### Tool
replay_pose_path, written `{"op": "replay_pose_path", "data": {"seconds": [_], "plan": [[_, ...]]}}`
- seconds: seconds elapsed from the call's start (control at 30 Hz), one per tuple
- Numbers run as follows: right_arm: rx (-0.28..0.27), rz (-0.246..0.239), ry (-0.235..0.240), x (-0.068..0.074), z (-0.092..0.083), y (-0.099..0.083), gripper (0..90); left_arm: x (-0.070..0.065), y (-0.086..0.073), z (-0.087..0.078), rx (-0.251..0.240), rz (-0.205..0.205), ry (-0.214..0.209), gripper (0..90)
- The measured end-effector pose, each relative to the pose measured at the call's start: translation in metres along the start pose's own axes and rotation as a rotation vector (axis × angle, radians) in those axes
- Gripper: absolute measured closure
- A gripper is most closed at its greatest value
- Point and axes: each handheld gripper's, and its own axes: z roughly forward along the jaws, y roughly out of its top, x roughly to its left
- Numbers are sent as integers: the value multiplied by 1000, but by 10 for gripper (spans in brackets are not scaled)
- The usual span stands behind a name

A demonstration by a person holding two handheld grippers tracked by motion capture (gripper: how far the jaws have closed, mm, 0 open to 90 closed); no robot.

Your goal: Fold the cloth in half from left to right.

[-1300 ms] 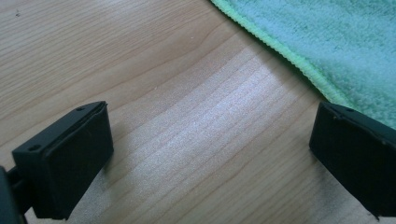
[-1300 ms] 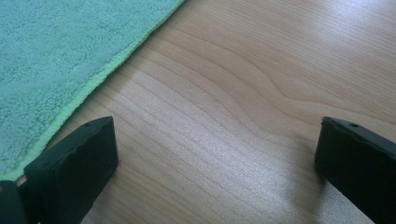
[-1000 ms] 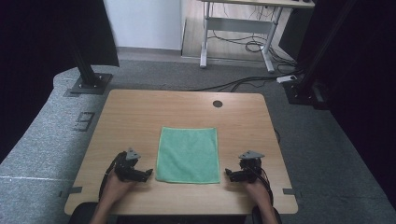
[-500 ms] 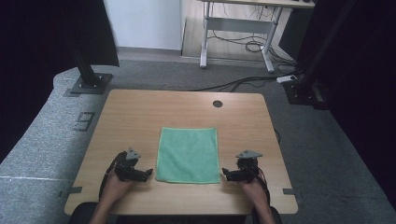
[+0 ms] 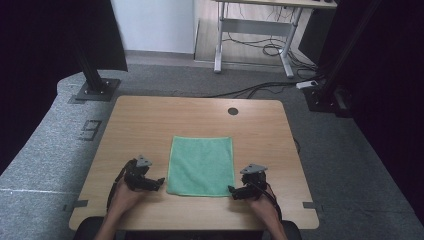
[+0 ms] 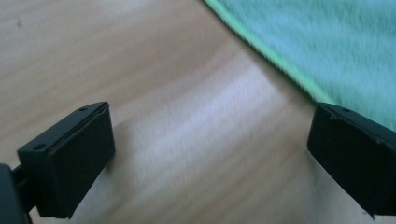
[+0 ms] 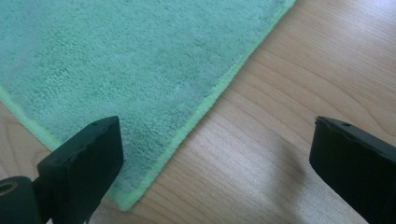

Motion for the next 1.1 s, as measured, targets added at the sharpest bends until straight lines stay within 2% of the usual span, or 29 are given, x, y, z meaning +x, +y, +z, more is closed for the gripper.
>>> {"op": "replay_pose_path", "data": {"seconds": [0.1,0.23,0.33,0.43,0.53,0.63,0.77,0.93,1.1], "plan": [[21,-9,-15,0,1,-1,33,1,12,1,-34,13,24,11],[33,-6,-15,-1,3,-2,33,1,29,9,-76,8,20,14],[35,-5,-13,-1,3,-2,33,1,40,21,-79,10,25,14],[34,5,-6,-2,3,-2,33,1,46,34,-60,14,39,15],[34,10,1,-3,3,-3,33,-1,45,43,-9,43,95,19],[35,15,4,-4,4,-3,33,1,42,42,-13,11,89,18],[36,11,-11,-6,3,-3,33,-5,39,37,3,27,95,19],[32,27,-40,-14,0,-5,34,-16,33,31,23,34,72,19],[22,64,-86,-32,-3,-9,37,-34,28,28,35,52,21,19]]}}
